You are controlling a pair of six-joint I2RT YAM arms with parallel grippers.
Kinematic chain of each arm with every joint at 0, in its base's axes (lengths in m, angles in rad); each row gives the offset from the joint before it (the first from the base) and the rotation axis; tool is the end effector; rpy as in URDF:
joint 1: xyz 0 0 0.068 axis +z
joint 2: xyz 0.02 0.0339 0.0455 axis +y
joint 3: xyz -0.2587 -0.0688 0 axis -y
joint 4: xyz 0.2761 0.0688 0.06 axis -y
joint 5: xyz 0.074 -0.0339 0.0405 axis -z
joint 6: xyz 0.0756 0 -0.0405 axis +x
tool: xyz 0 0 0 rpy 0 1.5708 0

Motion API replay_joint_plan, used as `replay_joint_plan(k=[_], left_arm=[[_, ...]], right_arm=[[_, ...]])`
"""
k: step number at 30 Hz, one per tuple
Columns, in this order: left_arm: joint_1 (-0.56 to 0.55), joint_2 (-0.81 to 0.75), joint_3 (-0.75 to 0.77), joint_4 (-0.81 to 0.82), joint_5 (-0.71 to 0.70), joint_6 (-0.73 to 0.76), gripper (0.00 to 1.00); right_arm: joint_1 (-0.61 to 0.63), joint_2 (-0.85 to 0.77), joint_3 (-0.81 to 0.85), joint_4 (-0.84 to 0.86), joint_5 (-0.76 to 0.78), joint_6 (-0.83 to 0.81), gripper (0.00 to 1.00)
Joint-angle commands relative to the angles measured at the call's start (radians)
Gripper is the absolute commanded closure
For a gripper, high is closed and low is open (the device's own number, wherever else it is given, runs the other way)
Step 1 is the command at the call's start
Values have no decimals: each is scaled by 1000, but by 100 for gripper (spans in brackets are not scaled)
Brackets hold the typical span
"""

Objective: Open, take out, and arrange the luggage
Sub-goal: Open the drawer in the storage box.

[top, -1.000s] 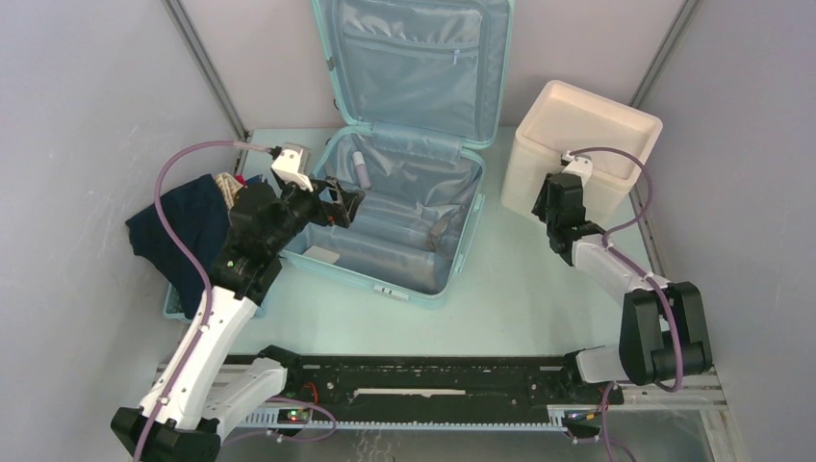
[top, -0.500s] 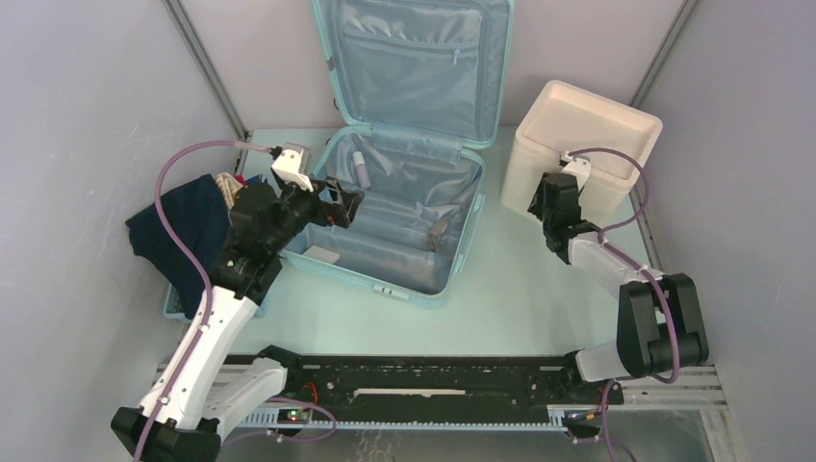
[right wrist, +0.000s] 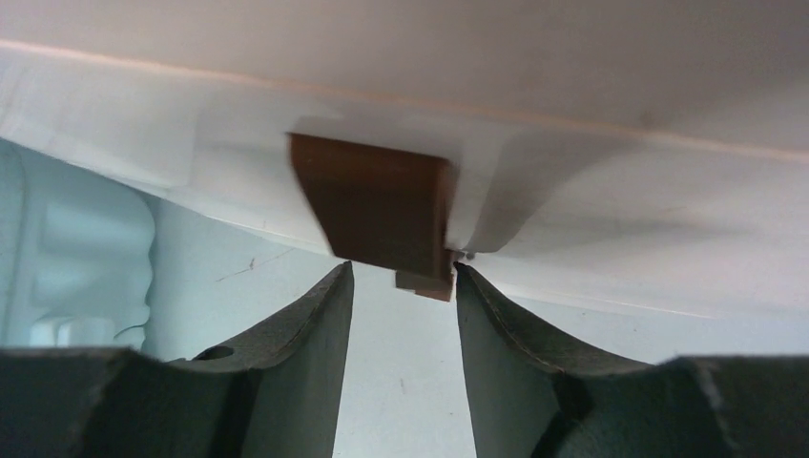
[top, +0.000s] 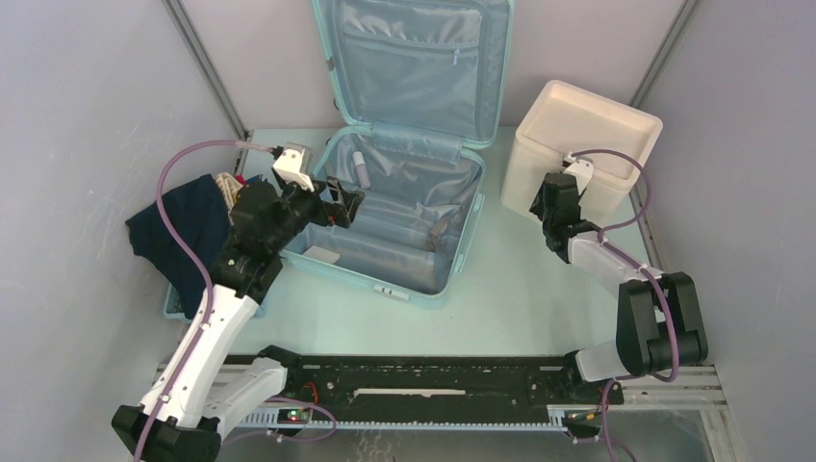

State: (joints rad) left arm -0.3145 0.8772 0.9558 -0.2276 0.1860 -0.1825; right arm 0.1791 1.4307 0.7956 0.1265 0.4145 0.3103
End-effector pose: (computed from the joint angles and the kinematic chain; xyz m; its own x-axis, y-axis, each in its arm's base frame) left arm 0.2541 -0.0974 0.3719 -0.2256 -0.1142 -0.9675 0.4444 0.8717 -0.2065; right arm 0.3664 0.0354 0.1844 -0.4004 0.2115 -0.8916 0.3206 0.9438 0.0799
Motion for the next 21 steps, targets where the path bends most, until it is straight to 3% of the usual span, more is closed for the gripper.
replay_joint_plan(k=[1,7,21], left_arm=[[8,-2,-10,16,-9,23,0],[14,-1,-9,16,-4,23,0],[15,-2,-9,15,-5,23,0]], right_arm=[[-18,5,39,-13,93,24,46],[-24,18,40,-7,93,31,40],[-31,26,62,-24,96,38,78]])
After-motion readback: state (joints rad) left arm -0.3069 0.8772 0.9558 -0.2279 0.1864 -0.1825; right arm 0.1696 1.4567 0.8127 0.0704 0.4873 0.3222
